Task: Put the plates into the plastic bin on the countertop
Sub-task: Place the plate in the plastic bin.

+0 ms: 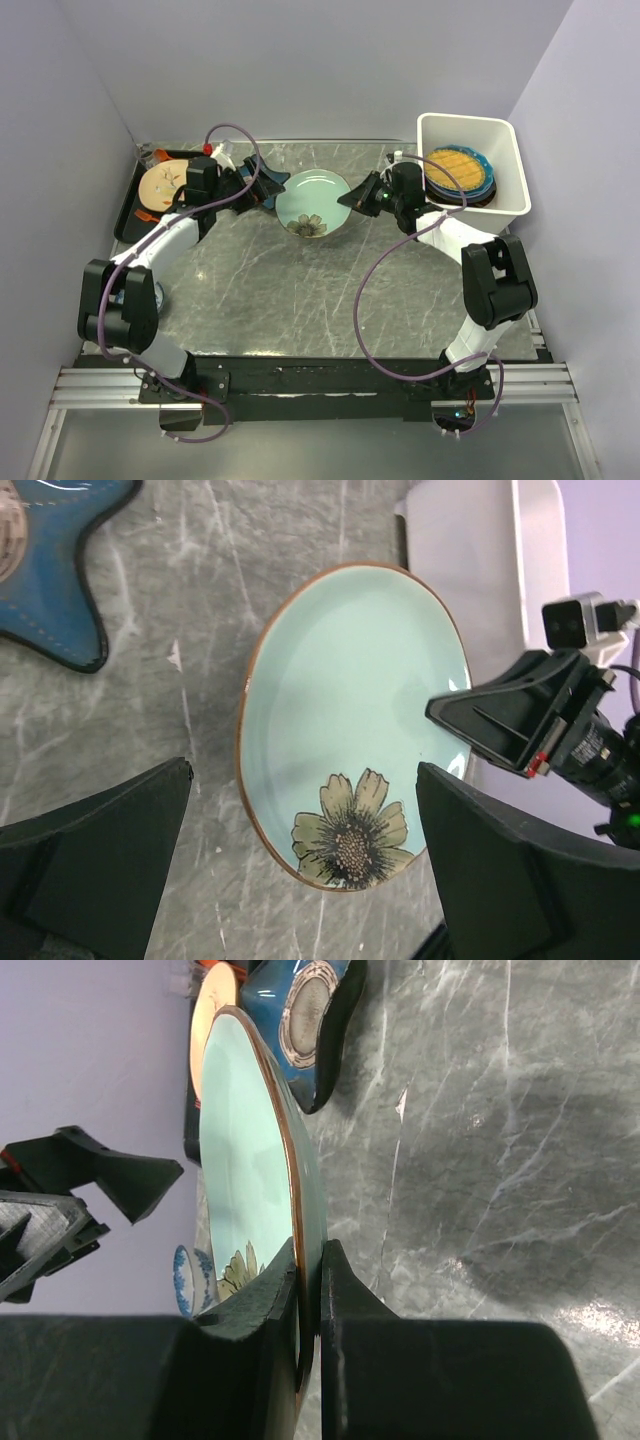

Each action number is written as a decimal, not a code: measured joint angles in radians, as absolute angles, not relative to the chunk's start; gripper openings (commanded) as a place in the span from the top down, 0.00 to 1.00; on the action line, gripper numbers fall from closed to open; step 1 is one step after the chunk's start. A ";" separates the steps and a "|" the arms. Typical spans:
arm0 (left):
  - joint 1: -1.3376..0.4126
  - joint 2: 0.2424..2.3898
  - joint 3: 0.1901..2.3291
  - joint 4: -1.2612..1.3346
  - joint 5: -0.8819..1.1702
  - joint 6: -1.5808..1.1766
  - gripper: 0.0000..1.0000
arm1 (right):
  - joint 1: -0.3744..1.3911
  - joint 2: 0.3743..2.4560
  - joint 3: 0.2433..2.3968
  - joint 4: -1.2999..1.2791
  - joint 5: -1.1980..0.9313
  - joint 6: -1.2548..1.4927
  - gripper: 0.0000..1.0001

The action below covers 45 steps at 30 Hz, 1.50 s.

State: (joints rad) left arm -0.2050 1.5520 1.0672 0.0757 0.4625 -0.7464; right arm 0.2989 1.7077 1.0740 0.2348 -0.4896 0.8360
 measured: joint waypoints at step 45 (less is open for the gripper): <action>-0.263 1.550 1.067 0.003 0.386 -0.714 0.01 | -0.010 1.264 1.024 -0.100 -0.426 0.739 1.00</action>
